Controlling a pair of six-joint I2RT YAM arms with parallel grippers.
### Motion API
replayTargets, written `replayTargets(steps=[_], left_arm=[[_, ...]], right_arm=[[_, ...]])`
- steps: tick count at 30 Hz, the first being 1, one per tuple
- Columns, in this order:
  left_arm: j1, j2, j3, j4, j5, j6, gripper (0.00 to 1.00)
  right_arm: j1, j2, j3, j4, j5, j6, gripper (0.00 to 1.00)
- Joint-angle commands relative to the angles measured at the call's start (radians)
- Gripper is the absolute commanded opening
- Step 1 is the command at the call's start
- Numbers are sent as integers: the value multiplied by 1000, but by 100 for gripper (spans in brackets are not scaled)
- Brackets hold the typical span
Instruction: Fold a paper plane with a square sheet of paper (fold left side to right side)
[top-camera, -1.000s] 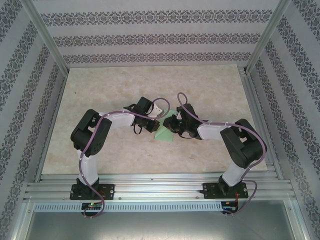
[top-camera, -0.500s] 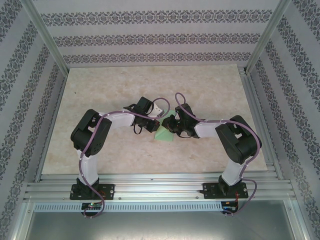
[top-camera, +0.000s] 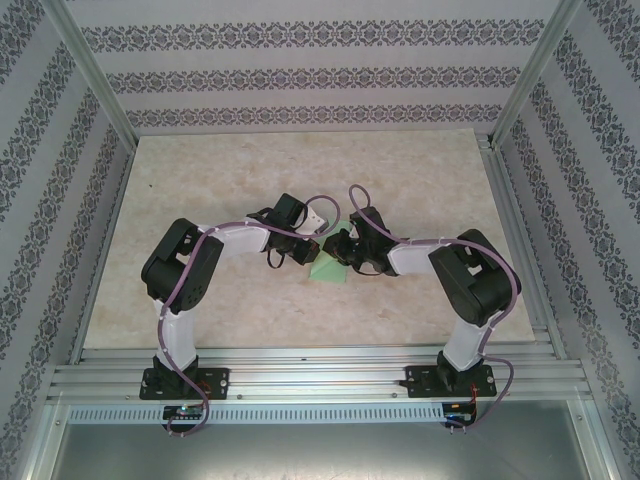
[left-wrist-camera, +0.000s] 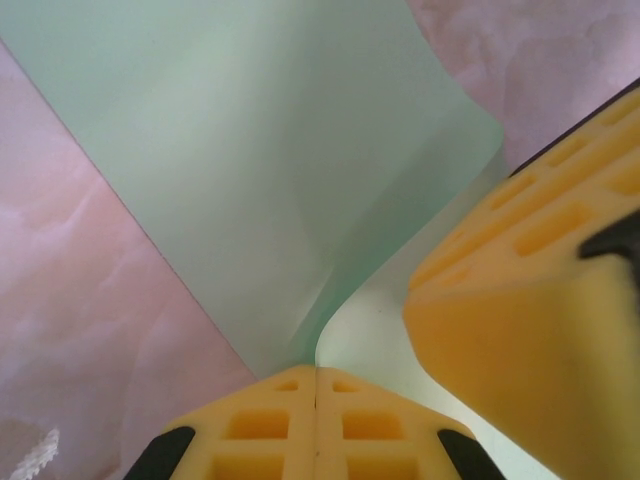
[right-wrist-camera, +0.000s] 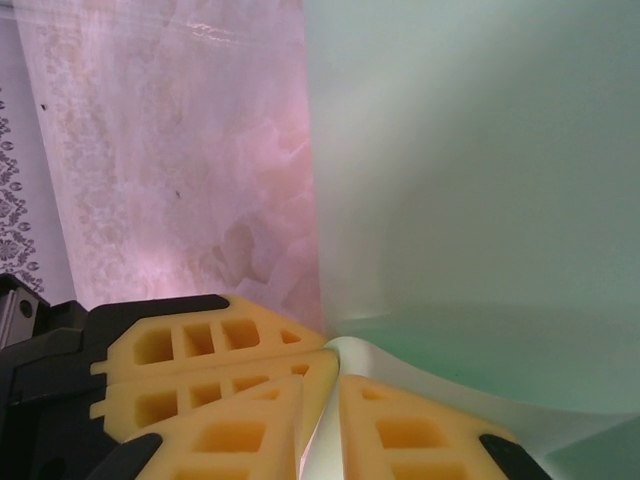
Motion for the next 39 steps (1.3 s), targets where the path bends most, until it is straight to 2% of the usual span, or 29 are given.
replayTargets(steps=[1, 30, 39], left_arm=[[2, -6, 29, 30, 13, -11, 2], [2, 14, 39, 28, -33, -26, 0], [2, 25, 47, 24, -5, -23, 0]], right_arm=[[9, 21, 27, -8, 23, 1, 17], [3, 22, -10, -41, 40, -23, 18], [-3, 23, -20, -69, 53, -41, 18]])
